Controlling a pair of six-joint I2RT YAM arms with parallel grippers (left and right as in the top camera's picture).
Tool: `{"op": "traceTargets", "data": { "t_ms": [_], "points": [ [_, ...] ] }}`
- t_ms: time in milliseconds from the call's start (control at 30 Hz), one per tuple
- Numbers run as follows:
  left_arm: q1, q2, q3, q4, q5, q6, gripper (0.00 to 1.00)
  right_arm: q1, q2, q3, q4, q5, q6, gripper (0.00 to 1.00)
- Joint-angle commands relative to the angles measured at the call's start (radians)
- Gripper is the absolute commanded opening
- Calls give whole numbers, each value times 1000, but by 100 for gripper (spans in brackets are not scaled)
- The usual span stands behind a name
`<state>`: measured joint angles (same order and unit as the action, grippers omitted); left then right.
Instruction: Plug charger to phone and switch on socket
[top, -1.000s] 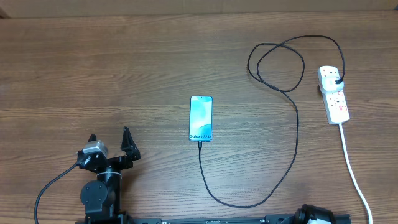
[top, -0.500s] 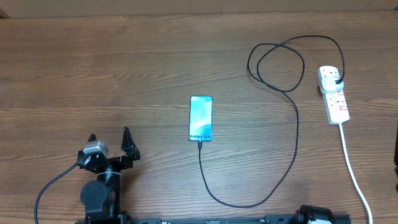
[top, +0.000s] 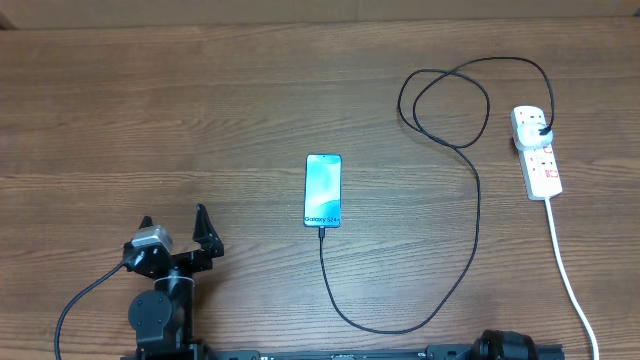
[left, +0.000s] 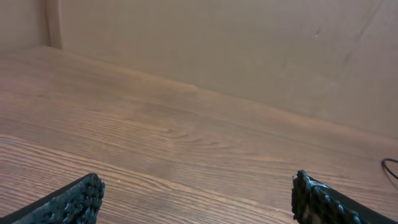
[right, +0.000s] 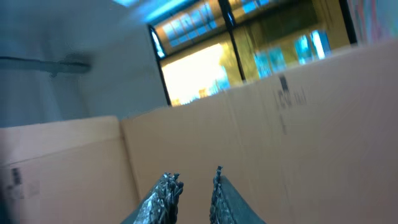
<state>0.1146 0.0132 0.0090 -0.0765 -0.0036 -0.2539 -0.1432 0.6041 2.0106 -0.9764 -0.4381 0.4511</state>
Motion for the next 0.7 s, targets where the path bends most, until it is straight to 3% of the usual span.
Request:
{"op": "traceTargets", "data": {
  "t_ms": [0,300,467,667],
  "points": [
    [18,-10,-4,1,-3,22,100,6,-75,5,13,0,-15,21],
    [23,-10,-4,0,-3,22,100,6,-275,0,64,45,-15,22],
    [23,-10,-4,0,-3,22,100,6,-388,0,133,46,-15,33],
    [23,-10,-4,0,-3,22,100,6,-492,0,181,73,-16,36]
  ]
}}
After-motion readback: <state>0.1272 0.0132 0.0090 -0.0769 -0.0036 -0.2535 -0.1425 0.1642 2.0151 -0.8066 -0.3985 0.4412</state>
